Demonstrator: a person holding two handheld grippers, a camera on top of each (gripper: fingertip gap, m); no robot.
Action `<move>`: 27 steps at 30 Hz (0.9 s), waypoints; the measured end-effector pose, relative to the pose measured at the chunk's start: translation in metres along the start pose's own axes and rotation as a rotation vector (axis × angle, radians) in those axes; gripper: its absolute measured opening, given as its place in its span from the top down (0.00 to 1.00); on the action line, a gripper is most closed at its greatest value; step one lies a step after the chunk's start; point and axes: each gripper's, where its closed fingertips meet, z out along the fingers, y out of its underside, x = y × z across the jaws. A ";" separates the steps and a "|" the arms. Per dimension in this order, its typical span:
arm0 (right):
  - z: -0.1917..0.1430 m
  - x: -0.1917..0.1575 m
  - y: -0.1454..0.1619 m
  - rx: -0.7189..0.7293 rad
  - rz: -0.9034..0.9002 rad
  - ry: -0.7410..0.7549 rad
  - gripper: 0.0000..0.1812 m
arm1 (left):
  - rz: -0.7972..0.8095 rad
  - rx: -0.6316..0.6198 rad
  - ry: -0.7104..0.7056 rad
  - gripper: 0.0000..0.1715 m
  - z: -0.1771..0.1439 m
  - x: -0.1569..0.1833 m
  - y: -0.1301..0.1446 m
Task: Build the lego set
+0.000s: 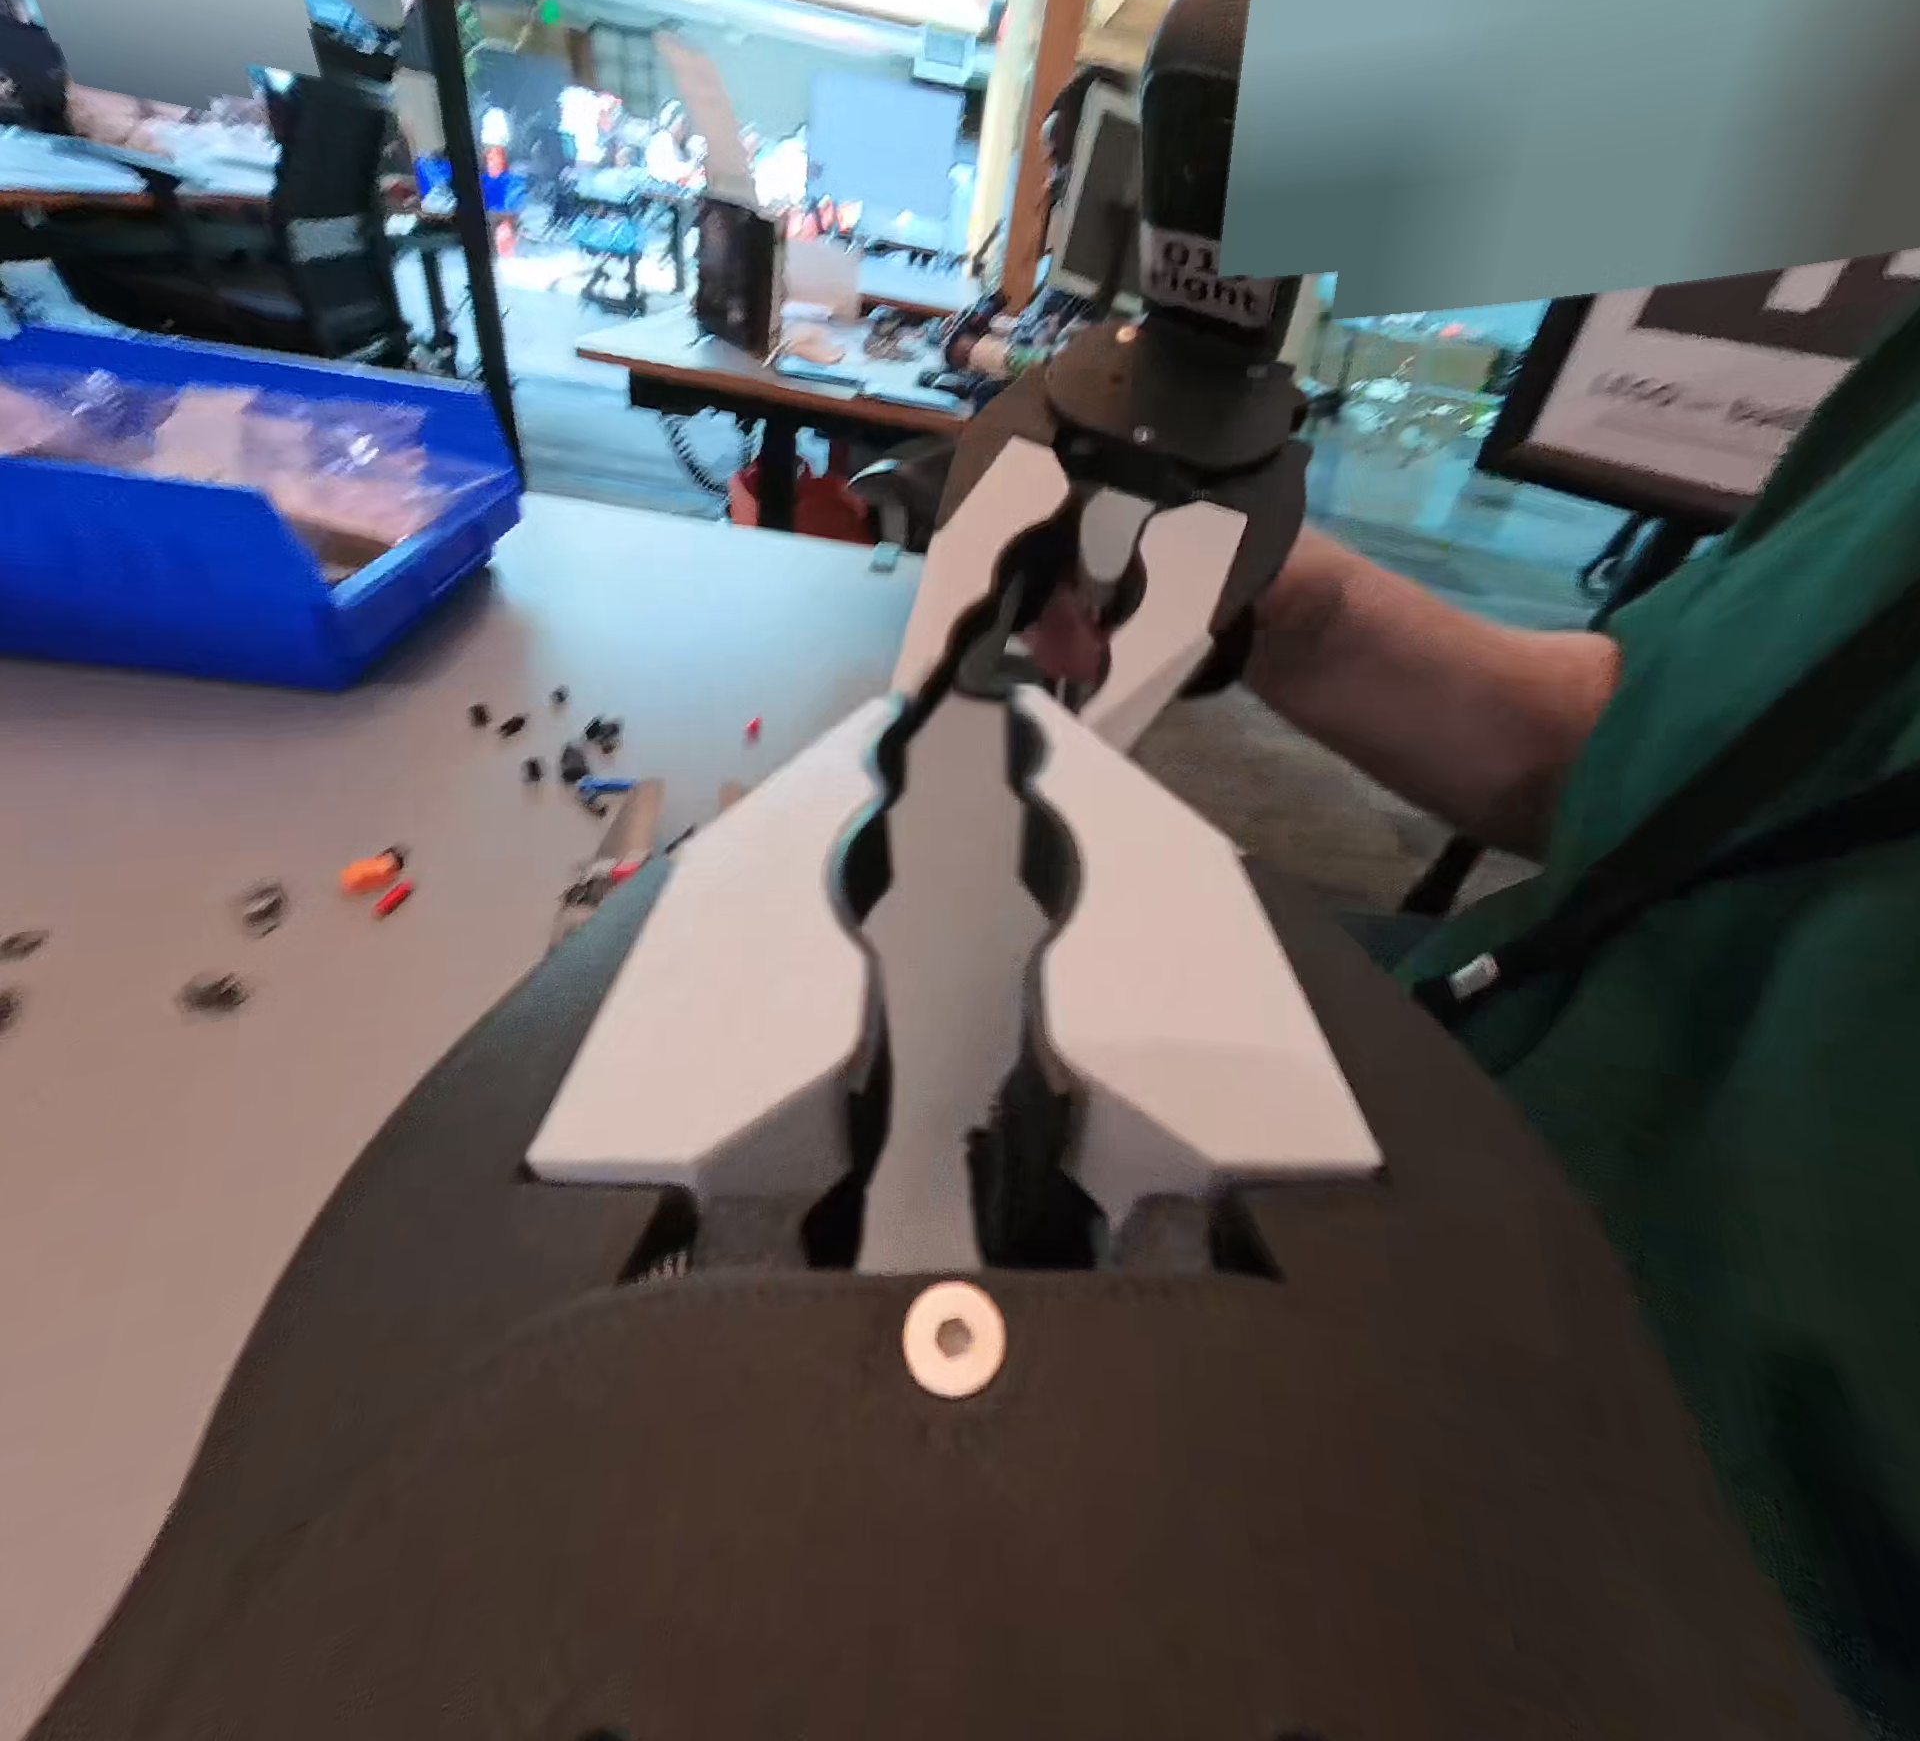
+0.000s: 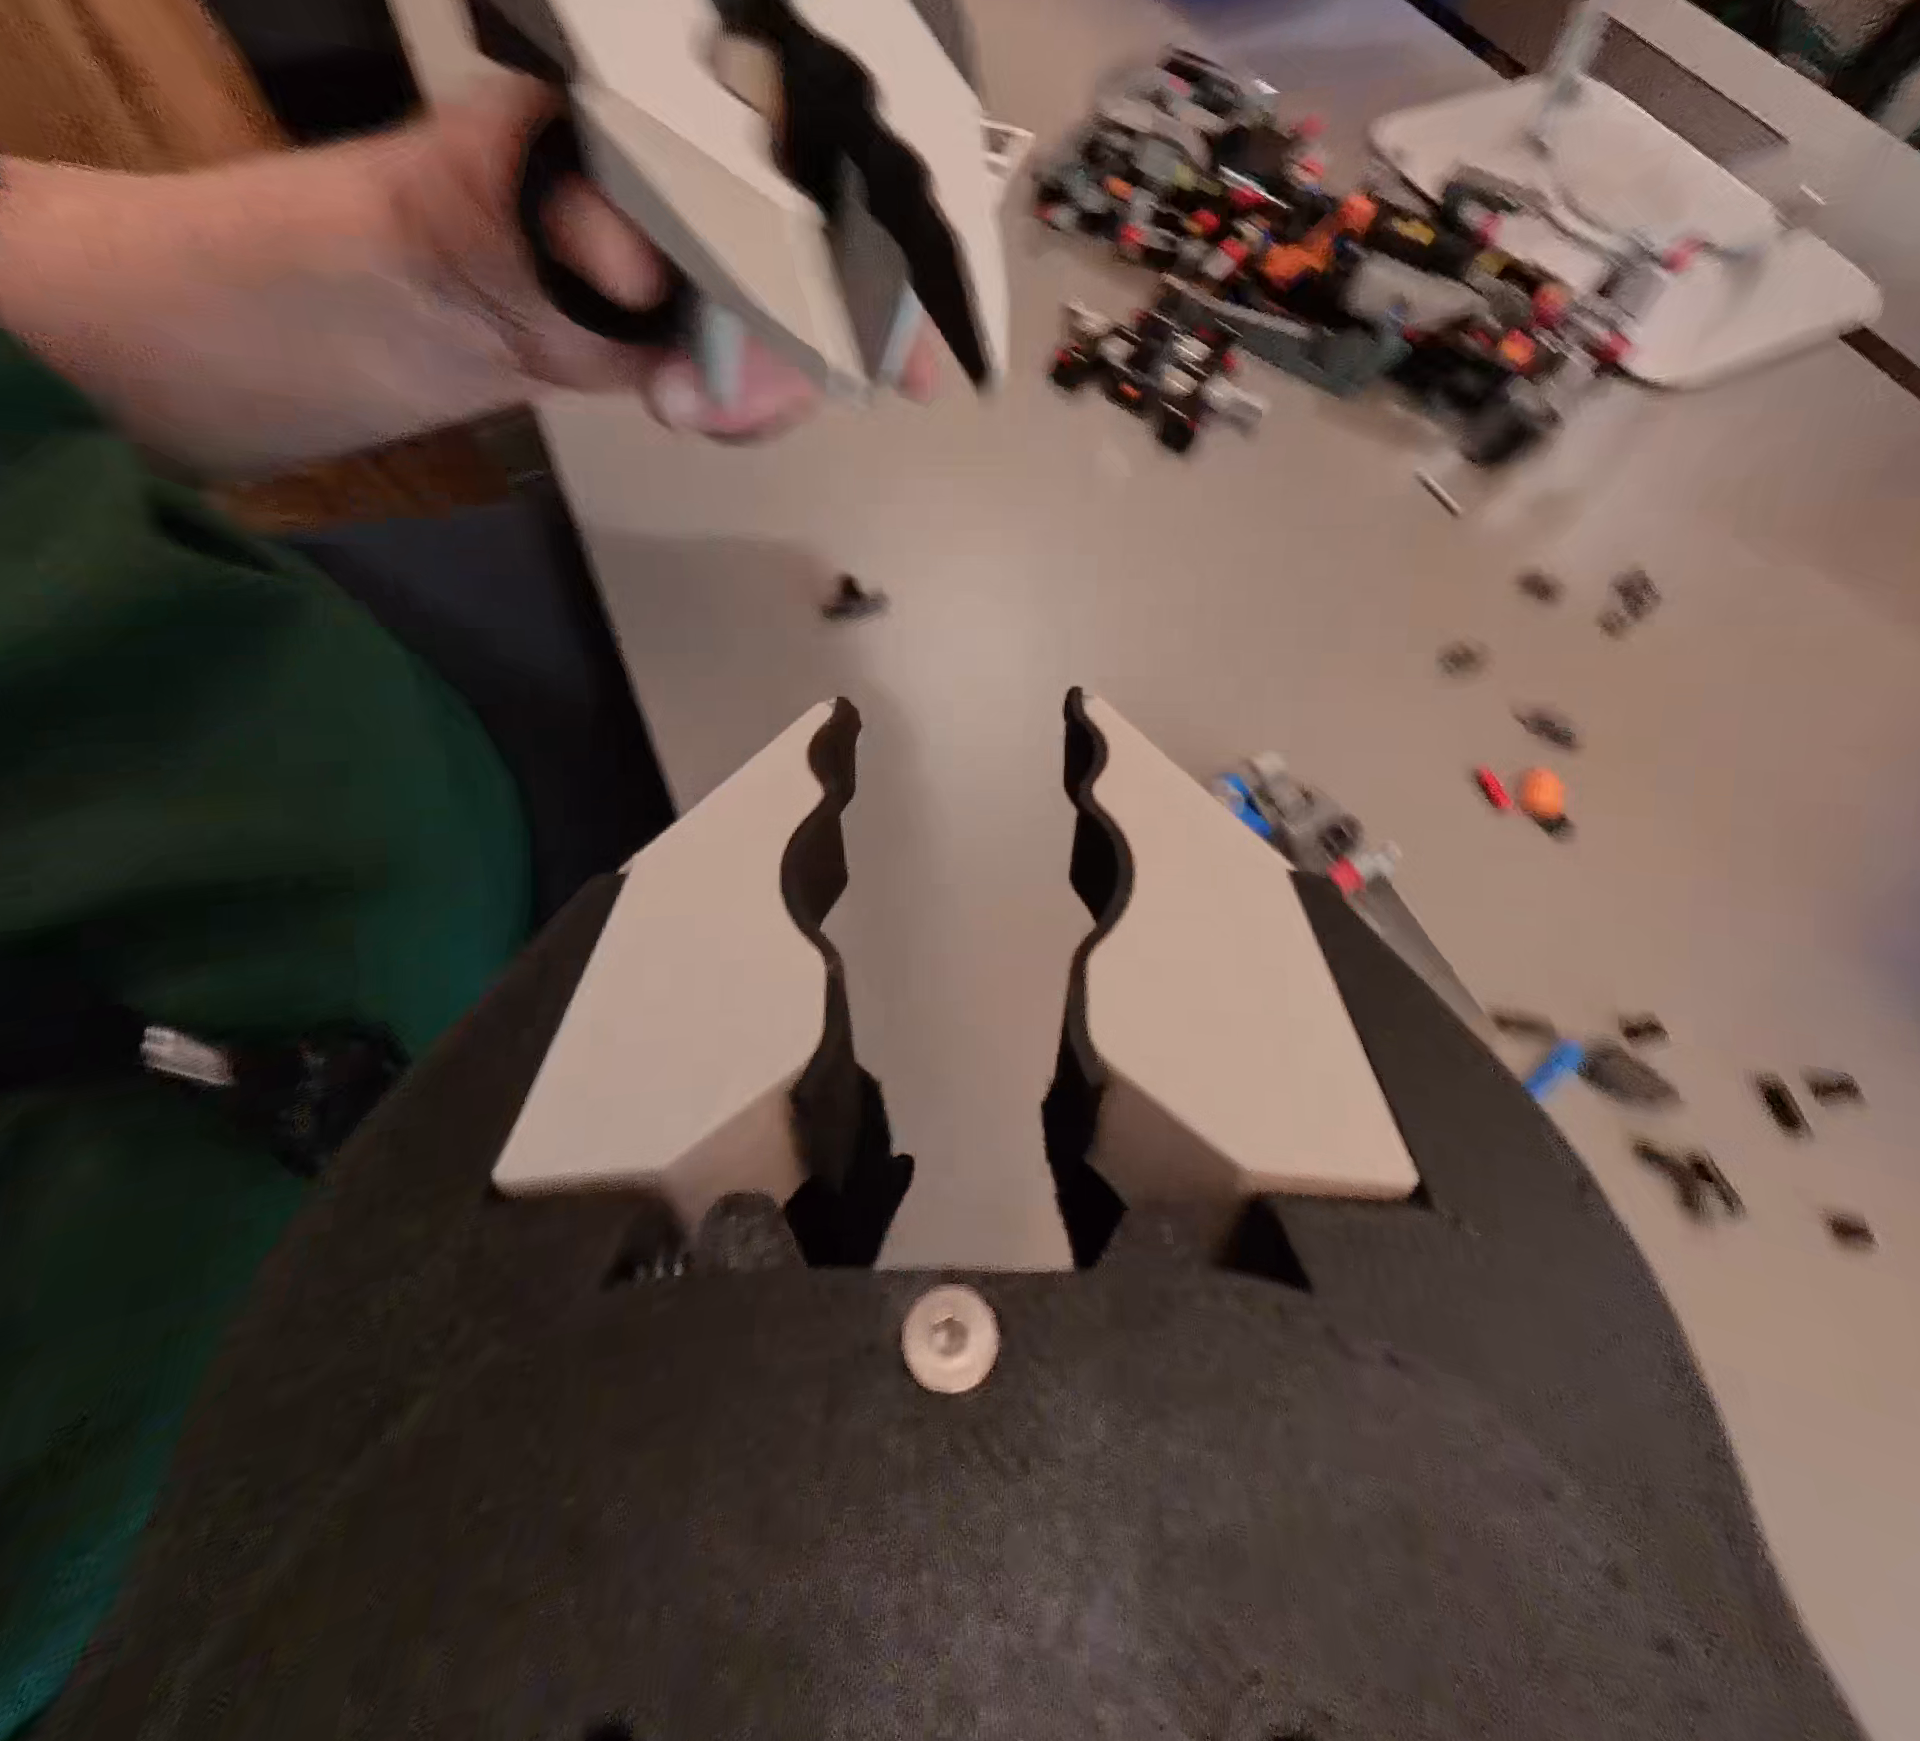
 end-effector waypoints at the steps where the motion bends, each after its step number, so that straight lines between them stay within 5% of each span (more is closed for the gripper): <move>1: -0.005 0.016 0.012 -0.006 0.022 0.041 0.77 | -0.010 -0.025 -0.045 0.80 -0.006 -0.009 0.004; 6: -0.007 0.077 0.055 -0.098 0.017 0.104 0.56 | -0.002 -0.089 -0.247 0.56 -0.036 -0.048 0.015; 14: 0.037 0.098 0.101 -0.383 -0.115 -0.064 0.49 | 0.024 -0.184 -0.322 0.58 -0.043 -0.066 0.037; 19: 0.046 0.101 0.111 -0.428 -0.078 -0.087 0.64 | 0.012 -0.213 -0.294 0.59 -0.033 -0.076 0.048; 23: 0.048 0.102 0.107 -0.390 -0.040 -0.091 0.66 | 0.047 -0.255 -0.286 0.58 -0.024 -0.086 0.051; 25: 0.049 0.100 0.097 -0.329 -0.029 -0.094 0.84 | 0.074 -0.286 -0.275 0.57 -0.020 -0.090 0.054; 27: 0.050 0.101 0.090 -0.296 0.010 -0.095 0.85 | 0.099 -0.314 -0.265 0.58 -0.016 -0.095 0.055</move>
